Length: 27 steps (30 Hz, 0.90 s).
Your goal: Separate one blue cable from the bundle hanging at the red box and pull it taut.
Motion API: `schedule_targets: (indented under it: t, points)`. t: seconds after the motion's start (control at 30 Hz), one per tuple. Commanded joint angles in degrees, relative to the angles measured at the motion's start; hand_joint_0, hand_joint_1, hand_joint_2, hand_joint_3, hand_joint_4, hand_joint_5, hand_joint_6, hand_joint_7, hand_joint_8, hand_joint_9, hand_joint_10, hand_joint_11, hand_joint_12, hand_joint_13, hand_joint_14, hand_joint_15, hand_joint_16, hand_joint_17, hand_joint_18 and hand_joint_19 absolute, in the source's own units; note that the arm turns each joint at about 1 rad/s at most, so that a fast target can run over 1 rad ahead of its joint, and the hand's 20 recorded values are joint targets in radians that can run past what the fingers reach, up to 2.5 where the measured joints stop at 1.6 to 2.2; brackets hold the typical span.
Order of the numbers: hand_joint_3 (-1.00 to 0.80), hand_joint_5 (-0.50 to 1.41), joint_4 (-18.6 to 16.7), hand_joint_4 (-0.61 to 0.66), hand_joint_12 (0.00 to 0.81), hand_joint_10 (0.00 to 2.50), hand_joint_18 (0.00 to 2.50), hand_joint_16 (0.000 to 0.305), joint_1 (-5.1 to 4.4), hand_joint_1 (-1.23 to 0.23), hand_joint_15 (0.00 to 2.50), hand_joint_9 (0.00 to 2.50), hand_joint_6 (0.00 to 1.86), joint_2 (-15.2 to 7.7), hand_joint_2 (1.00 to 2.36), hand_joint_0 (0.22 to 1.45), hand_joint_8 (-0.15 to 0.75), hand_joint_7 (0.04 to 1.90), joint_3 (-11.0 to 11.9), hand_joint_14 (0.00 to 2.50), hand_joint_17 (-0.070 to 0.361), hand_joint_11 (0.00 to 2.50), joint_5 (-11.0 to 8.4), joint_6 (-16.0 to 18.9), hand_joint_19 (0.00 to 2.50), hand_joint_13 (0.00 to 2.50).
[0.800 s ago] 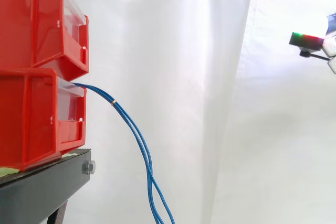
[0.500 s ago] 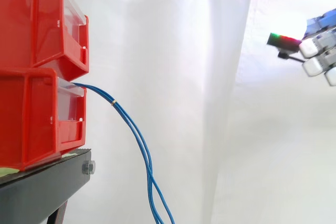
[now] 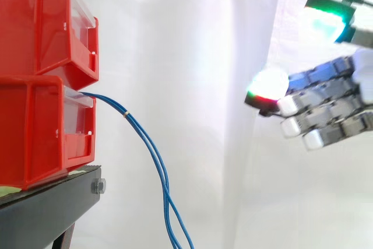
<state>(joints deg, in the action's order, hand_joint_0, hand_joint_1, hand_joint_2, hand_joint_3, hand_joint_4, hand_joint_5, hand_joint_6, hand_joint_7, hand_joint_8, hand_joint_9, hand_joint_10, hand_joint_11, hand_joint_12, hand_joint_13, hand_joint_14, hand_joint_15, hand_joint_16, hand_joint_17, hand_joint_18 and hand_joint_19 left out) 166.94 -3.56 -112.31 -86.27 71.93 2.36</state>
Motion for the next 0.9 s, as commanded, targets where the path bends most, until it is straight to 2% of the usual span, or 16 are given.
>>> schedule_targets:
  t: [0.0,0.03,0.1,0.17,0.2,0.27,0.4,0.47,0.5,0.6,0.77,0.87]
  points:
    - [-0.43,-0.17,-6.0,0.25,0.24,0.01,0.64,0.026,-0.04,-0.68,0.22,0.72,0.5,-3.5,1.01,0.58,0.284,0.87,0.5,0.01,0.058,0.4,-0.3,0.3,0.29,0.7]
    - [-0.42,-0.17,-6.5,0.25,0.24,0.01,0.65,0.026,-0.04,-0.68,0.22,0.72,0.5,-3.9,1.01,0.58,0.285,0.87,0.8,0.01,0.058,0.41,-0.39,0.2,0.29,0.7]
    - [-0.42,-0.17,-7.7,0.25,0.24,0.01,0.65,0.026,-0.04,-0.68,0.23,0.72,0.5,-6.1,1.01,0.58,0.285,0.87,1.8,0.01,0.058,0.41,-0.74,0.2,0.29,0.71]
    - [-0.43,-0.17,-7.7,0.25,0.241,0.01,0.65,0.026,-0.04,-0.68,0.23,0.73,0.5,-8.2,1.01,0.58,0.285,0.87,3.6,0.01,0.058,0.42,-0.83,0.4,0.3,0.71]
    - [-0.42,-0.16,-7.9,0.25,0.239,0.01,0.65,0.026,-0.13,-0.68,0.24,0.73,0.5,-9.9,1.01,0.58,0.287,0.87,5.0,0.01,0.058,0.42,-0.74,0.7,0.3,0.72]
    - [-0.42,-0.16,-7.7,0.25,0.243,0.01,0.66,0.026,-0.13,-0.67,0.25,0.74,0.5,-11.6,1.01,0.58,0.287,0.87,6.4,0.01,0.058,0.42,-0.83,0.9,0.31,0.73]
    - [-0.42,-0.16,-8.3,0.25,0.243,0.01,0.68,0.026,-0.22,-0.67,0.26,0.75,0.5,-12.9,1.01,0.58,0.289,0.88,7.3,0.01,0.058,0.44,-1.01,0.8,0.32,0.76]
    - [-0.42,-0.16,-9.8,0.25,0.243,0.01,0.68,0.026,-0.31,-0.67,0.27,0.76,0.5,-14.8,1.01,0.58,0.29,0.88,8.5,0.01,0.057,0.44,-1.71,0.7,0.32,0.76]
    - [-0.42,-0.16,-9.8,0.25,0.243,0.01,0.69,0.026,-0.31,-0.67,0.27,0.76,0.5,-14.8,1.01,0.58,0.291,0.88,8.5,0.01,0.058,0.44,-1.71,0.7,0.32,0.76]
    - [-0.42,-0.16,-12.2,0.25,0.242,0.01,0.69,0.026,-0.31,-0.66,0.27,0.76,0.5,-18.0,1.01,0.58,0.29,0.88,10.9,0.01,0.058,0.43,-1.8,0.7,0.32,0.76]
    - [-0.42,-0.16,-12.7,0.26,0.244,0.01,0.69,0.026,-0.66,-0.66,0.28,0.76,0.5,-21.6,1.01,0.58,0.289,0.88,13.9,0.01,0.058,0.43,-1.71,0.9,0.32,0.77]
    - [-0.42,-0.16,-13.0,0.25,0.245,0.01,0.7,0.026,-0.83,-0.66,0.28,0.76,0.5,-23.0,1.01,0.58,0.291,0.88,15.2,0.01,0.058,0.43,-1.27,1.1,0.33,0.77]
